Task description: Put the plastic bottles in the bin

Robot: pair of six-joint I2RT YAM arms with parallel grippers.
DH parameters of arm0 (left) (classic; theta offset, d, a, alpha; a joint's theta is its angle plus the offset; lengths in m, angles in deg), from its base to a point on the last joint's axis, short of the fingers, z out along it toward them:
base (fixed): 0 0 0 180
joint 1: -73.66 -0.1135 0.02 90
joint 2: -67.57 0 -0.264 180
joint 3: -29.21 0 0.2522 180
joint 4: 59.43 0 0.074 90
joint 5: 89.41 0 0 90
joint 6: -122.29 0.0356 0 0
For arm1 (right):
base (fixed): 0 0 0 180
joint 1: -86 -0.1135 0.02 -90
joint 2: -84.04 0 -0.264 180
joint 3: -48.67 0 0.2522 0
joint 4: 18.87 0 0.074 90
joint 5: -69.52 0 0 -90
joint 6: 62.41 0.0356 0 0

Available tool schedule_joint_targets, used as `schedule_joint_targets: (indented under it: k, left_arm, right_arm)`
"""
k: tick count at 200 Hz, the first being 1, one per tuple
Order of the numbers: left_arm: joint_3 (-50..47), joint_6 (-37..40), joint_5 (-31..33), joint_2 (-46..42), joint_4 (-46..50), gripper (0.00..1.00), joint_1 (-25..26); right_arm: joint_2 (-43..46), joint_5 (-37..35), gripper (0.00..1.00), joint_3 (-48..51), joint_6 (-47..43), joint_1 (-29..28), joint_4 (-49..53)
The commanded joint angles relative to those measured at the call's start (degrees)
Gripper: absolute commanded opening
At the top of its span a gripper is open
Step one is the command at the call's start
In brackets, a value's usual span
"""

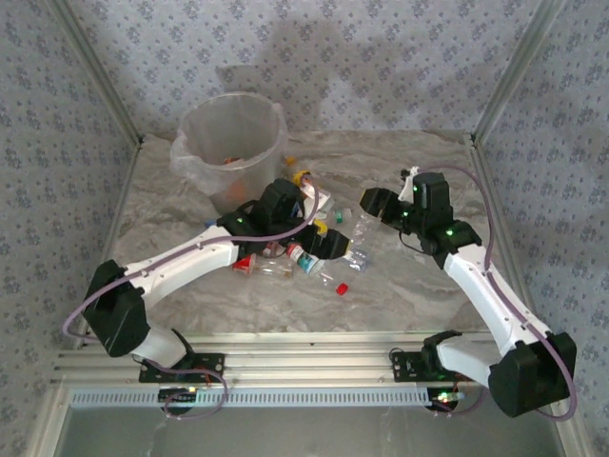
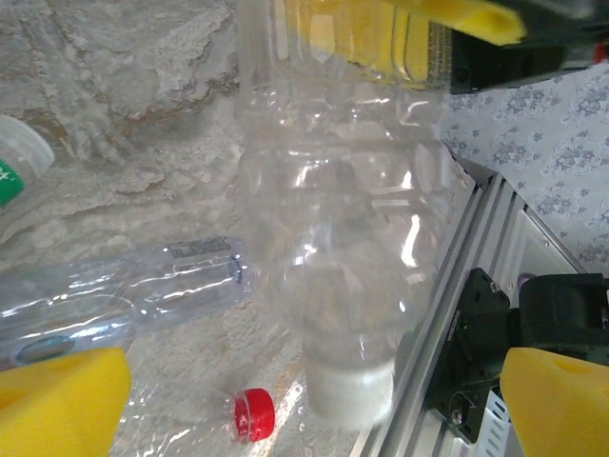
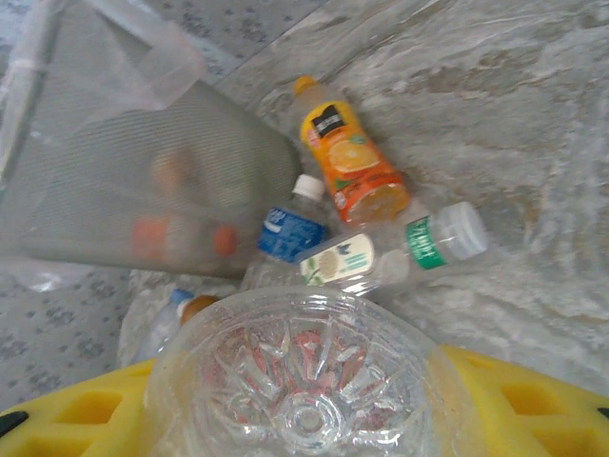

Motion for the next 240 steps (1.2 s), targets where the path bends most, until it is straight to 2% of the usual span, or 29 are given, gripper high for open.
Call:
schedule_joint_targets:
  k: [1, 41, 76, 100, 135, 154, 171, 205, 240]
  left_arm:
    - [3.0, 0.0, -1.9, 1.4, -3.5, 1.00, 1.3]
    - [3.9, -0.9, -1.9, 3.3, -5.0, 0.99, 2.3]
    - [4.7, -2.2, -3.5, 3.9, -7.1, 0.94, 2.3]
    - [5.3, -2.7, -4.9, 4.6, -7.6, 0.86, 2.4]
    - [5.3, -3.4, -5.7, 4.6, -8.4, 0.67, 2.3]
    - [5.3, -3.5, -5.9, 4.2, -8.5, 0.61, 2.3]
    - [5.4, -3.4, -6.1, 3.9, -8.3, 0.57, 2.3]
    - [5.5, -3.6, -5.6, 2.9, -7.7, 0.56, 2.3]
    - [5.6, -3.4, -5.4, 0.7, -5.8, 0.58, 0.8]
  right_arm:
    - [1.5, 2.7, 0.58, -2.7, 1.8, -1.2, -0.8]
    - [2.2, 3.7, 0.59, -3.1, 3.0, -2.4, -1.5]
    - [2.9, 3.8, 0.59, -2.7, 3.3, -3.0, -1.6]
    - [3.3, 4.2, 0.59, -2.6, 3.4, -3.2, -2.1]
    - [3.4, 4.2, 0.59, -2.4, 3.4, -3.4, -1.8]
    - [3.6, 4.1, 0.60, -2.2, 3.4, -3.4, -1.8]
    - [3.8, 4.0, 0.65, -2.2, 3.6, -3.4, -1.7]
    - [5.2, 3.8, 0.84, -2.5, 3.6, -3.0, -0.9]
    - [7.6, 8.8, 0.92, -3.3, 2.0, -1.1, 0.6]
